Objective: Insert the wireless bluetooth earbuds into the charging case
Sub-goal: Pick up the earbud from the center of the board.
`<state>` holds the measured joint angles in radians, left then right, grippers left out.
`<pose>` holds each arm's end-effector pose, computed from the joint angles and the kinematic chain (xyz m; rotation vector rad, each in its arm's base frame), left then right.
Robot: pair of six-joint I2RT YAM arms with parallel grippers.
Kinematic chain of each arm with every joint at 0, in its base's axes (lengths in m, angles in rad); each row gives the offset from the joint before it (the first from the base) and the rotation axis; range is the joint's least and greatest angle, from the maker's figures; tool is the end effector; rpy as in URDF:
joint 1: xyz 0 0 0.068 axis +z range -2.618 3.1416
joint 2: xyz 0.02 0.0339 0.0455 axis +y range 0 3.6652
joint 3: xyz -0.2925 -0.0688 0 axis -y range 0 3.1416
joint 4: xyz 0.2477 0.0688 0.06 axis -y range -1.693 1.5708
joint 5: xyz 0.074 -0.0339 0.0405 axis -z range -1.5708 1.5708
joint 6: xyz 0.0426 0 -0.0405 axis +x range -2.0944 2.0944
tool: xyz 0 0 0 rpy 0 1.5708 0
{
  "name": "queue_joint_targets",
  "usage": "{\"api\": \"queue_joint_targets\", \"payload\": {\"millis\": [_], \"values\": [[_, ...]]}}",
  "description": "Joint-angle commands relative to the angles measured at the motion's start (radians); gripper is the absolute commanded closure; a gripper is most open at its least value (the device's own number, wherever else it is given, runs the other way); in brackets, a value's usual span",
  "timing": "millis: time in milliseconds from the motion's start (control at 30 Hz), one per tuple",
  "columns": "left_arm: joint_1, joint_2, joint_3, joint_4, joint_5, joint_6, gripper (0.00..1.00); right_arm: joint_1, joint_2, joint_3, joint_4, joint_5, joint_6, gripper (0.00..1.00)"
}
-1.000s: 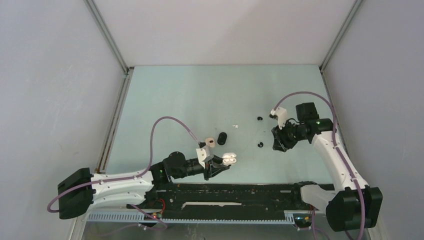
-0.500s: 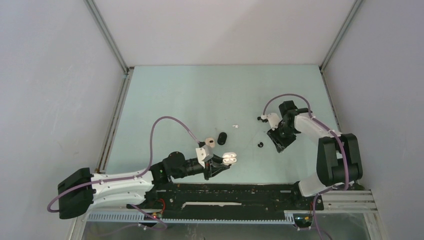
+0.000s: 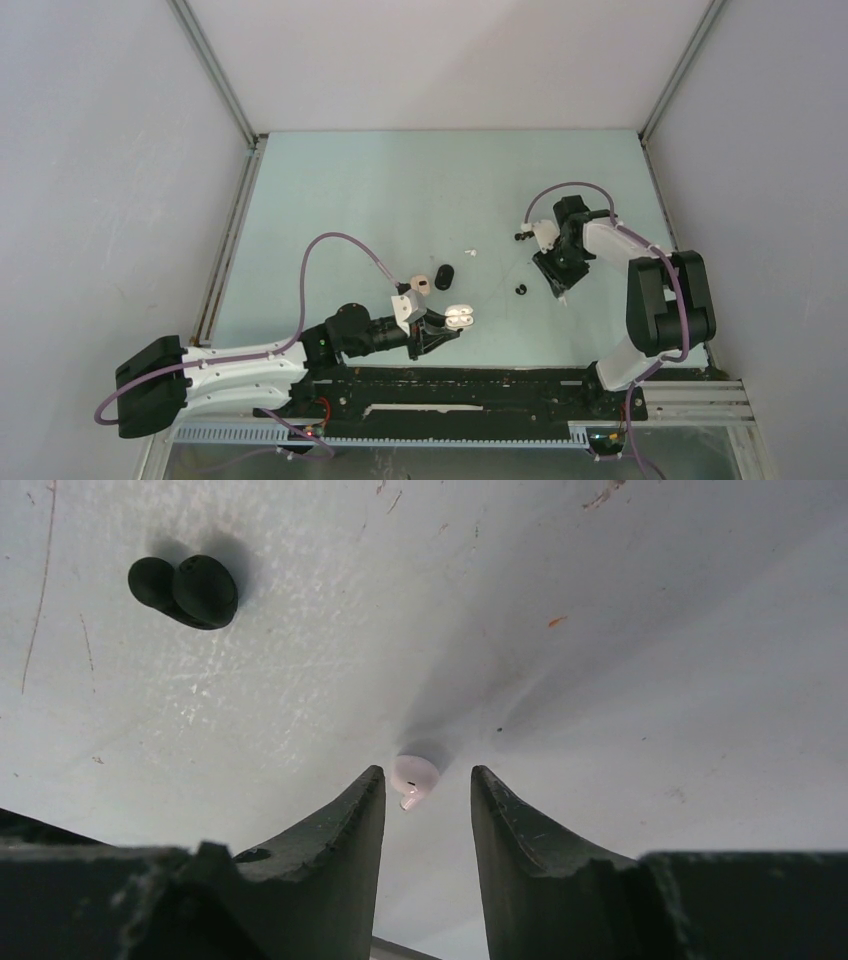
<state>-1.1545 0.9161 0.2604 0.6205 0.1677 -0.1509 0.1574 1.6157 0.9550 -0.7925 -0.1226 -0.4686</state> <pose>0.0706 -0.1773 0.2380 0.9518 1.4440 -1.1258 0.2749 0.0489 0.1856 -0.9349 2.8534 0.1547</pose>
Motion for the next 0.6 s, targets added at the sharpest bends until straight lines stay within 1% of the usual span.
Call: {"api": "queue_joint_targets", "payload": {"millis": [0, 567], "values": [[-0.004, -0.001, 0.006, 0.056, -0.008, -0.014, 1.00, 0.013, 0.018, 0.039, 0.008, 0.012, 0.020, 0.61], [-0.004, -0.001, 0.003, 0.056, -0.008, -0.021, 1.00, 0.041, 0.043, 0.037, -0.026, 0.047, 0.048, 0.63]]}}
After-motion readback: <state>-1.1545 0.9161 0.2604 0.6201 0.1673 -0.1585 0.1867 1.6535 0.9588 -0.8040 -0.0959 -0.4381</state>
